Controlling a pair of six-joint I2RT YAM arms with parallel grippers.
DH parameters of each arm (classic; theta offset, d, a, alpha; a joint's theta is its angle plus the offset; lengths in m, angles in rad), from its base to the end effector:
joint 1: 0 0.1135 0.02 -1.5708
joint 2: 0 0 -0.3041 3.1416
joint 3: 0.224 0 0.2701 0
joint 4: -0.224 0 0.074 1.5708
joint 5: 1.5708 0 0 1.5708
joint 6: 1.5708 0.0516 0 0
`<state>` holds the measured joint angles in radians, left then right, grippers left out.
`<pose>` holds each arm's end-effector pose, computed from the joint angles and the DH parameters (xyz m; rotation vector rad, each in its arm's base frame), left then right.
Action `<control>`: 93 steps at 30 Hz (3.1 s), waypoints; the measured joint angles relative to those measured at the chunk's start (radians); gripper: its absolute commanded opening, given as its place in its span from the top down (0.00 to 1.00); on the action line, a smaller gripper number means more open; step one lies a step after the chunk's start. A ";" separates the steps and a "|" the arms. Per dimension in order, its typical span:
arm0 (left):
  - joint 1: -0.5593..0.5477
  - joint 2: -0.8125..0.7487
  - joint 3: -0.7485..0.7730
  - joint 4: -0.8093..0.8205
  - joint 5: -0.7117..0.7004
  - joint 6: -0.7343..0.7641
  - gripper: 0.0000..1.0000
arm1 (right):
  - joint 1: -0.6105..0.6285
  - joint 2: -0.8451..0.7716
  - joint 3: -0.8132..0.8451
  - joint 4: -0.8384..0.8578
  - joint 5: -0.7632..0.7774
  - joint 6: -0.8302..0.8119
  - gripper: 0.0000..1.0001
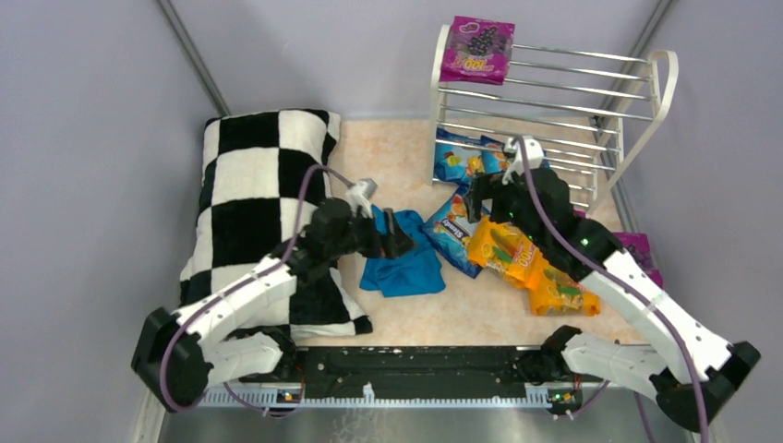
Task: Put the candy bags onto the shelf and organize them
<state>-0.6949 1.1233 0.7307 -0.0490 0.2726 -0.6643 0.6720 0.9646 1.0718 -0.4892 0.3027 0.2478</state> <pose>0.1958 -0.1813 0.2895 0.2225 2.1751 -1.0995 0.1790 0.1228 0.4053 -0.2126 1.9360 0.3165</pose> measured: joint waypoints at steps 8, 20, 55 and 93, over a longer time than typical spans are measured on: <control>-0.294 0.277 -0.044 0.270 -0.191 -0.405 0.01 | 0.000 -0.280 -0.131 0.019 0.019 0.009 0.01; -0.311 0.694 0.058 0.575 -0.174 -0.796 0.02 | 0.000 -0.517 -0.177 0.054 -0.006 0.060 0.01; -0.319 0.862 0.176 0.856 -0.144 -0.785 0.69 | 0.000 -0.576 -0.208 -0.013 0.064 0.032 0.01; 0.100 -0.066 -0.087 0.249 -0.019 -0.068 1.00 | -0.415 0.209 -0.412 0.789 -1.036 0.685 0.01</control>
<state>-0.5949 1.0576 0.6441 0.1997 0.2535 -0.7326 0.2565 1.1736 0.6601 0.2996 -0.7338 0.9329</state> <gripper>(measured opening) 0.008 0.985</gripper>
